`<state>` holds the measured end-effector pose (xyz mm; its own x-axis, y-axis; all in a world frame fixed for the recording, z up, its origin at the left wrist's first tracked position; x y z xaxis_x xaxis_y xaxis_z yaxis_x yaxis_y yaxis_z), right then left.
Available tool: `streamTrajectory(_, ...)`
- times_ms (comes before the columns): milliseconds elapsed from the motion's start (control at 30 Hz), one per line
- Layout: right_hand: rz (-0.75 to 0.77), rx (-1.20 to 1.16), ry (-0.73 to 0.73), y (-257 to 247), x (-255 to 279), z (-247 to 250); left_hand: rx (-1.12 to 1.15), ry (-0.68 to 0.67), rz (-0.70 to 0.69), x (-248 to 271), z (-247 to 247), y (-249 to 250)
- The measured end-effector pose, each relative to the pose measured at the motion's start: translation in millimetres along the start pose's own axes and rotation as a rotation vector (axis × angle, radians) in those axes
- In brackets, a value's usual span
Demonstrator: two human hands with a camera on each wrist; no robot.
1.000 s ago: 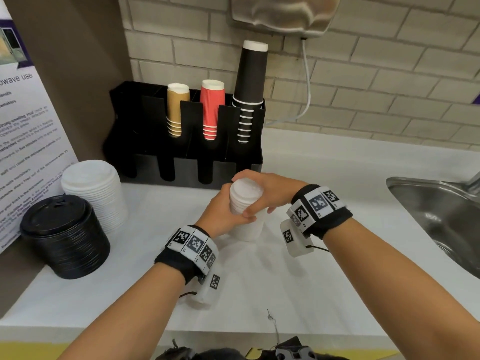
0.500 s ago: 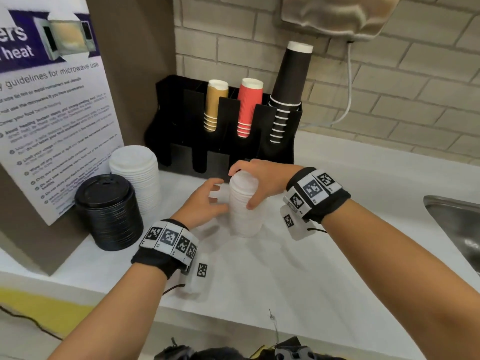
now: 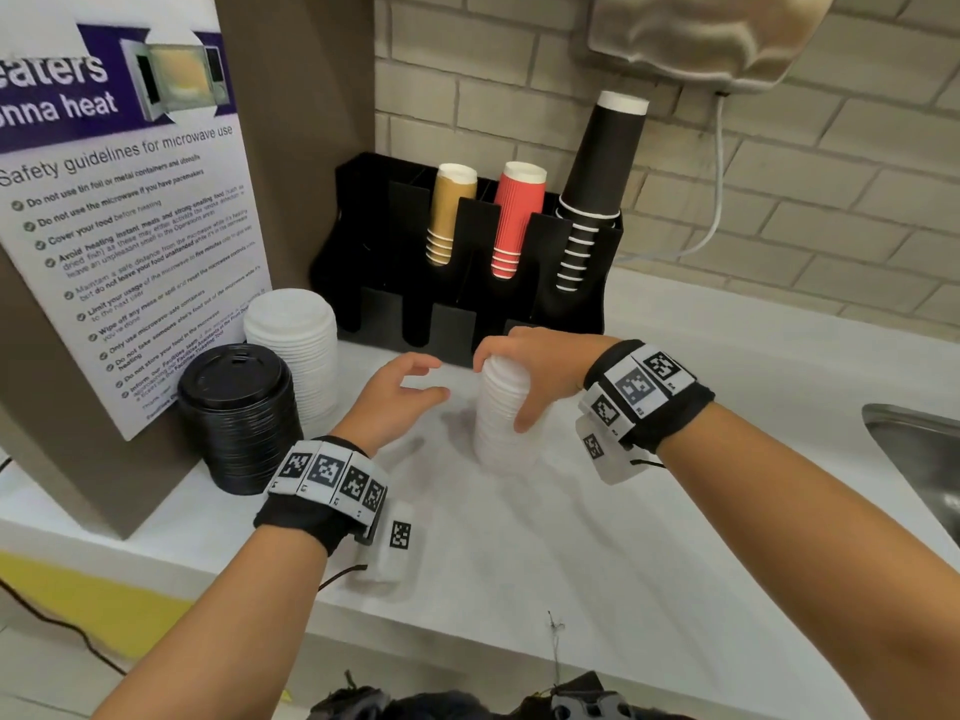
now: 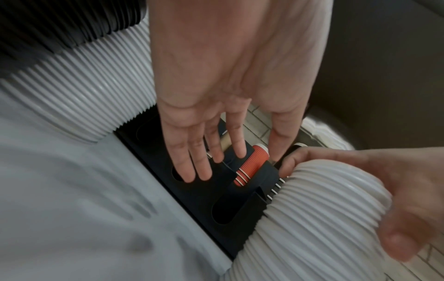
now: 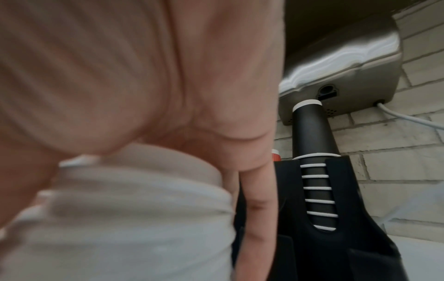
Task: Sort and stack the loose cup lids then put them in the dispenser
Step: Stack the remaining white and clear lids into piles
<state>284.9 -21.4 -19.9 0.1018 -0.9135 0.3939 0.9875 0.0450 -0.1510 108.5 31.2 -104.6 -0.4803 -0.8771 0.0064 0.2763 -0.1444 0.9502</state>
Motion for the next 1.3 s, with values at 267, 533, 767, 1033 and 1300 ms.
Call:
streamTrajectory(267,0.032,-0.112,0.047,6,5,12,0.015,-0.004,-0.013,-3,1,8)
streamTrajectory(533,0.180,-0.247,0.235,-3,26,50,0.246,0.142,-0.114,-4,13,37)
streamTrajectory(767,0.373,-0.443,0.399,-39,26,80,0.900,-0.338,-0.123,-3,-6,102)
streamTrajectory(1033,0.289,-0.350,0.429,-46,9,70,1.130,-0.287,-0.061,-1,-13,111)
streamTrajectory(1300,0.298,-0.274,0.416,-46,10,61,1.077,-0.197,-0.009,7,-21,114)
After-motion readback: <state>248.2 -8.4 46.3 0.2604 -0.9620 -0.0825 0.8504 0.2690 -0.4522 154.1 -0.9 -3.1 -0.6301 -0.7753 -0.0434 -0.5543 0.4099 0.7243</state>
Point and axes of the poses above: each hand's wrist, its own x-axis away from the middle knuckle, its own z-axis out of the back of the hand, y = z × x, the point moved 3 cm from there along -x, towards the middle knuckle, and after that the axes turned 1 degree about -y, right-handed, at the moved point
